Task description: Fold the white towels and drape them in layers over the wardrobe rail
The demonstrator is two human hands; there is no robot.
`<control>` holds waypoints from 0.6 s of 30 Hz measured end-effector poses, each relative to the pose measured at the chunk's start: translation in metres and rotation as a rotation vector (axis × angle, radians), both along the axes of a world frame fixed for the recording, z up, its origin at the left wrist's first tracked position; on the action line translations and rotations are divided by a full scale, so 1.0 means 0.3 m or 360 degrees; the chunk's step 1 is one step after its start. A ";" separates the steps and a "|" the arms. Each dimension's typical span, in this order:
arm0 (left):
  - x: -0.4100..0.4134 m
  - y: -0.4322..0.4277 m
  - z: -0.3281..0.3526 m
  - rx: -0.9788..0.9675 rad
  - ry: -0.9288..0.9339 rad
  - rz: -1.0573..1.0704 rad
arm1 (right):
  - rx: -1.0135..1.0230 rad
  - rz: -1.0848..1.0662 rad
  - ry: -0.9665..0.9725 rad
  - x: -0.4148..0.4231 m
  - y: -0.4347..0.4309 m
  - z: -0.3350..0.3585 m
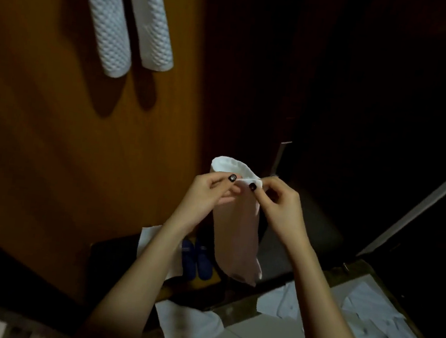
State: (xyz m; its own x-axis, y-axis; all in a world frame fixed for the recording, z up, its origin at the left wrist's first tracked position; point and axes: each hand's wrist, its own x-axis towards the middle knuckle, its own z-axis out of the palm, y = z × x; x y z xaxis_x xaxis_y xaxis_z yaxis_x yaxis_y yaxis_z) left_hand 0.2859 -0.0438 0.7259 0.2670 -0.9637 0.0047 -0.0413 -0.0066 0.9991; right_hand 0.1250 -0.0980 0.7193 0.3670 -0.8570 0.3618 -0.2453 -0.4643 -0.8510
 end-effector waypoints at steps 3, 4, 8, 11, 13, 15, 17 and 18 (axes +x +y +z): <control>0.117 0.009 -0.023 -0.0005 -0.0714 0.0082 | 0.0062 0.0032 -0.0069 0.036 -0.008 0.032; 0.153 0.013 -0.029 0.0037 -0.0831 0.0084 | 0.0076 0.0030 -0.0093 0.039 -0.016 0.044; 0.230 0.029 -0.029 0.0002 -0.0924 0.0067 | 0.0133 0.0024 -0.0060 0.033 -0.037 0.070; 0.227 0.049 0.002 -0.0098 -0.0588 0.0006 | 0.0154 0.0001 -0.0042 0.027 -0.036 0.080; 0.225 0.059 0.022 -0.0168 -0.0394 0.0016 | 0.0176 -0.0018 -0.0102 0.028 -0.031 0.089; 0.225 0.066 0.037 -0.0270 -0.0263 0.0065 | 0.0195 -0.0010 -0.0152 0.035 -0.023 0.099; 0.233 0.072 0.056 -0.0358 -0.0229 0.0132 | 0.0193 0.0019 -0.0197 0.049 -0.014 0.112; 0.245 0.077 0.067 -0.0392 -0.0231 0.0163 | 0.0181 0.0036 -0.0213 0.058 -0.009 0.118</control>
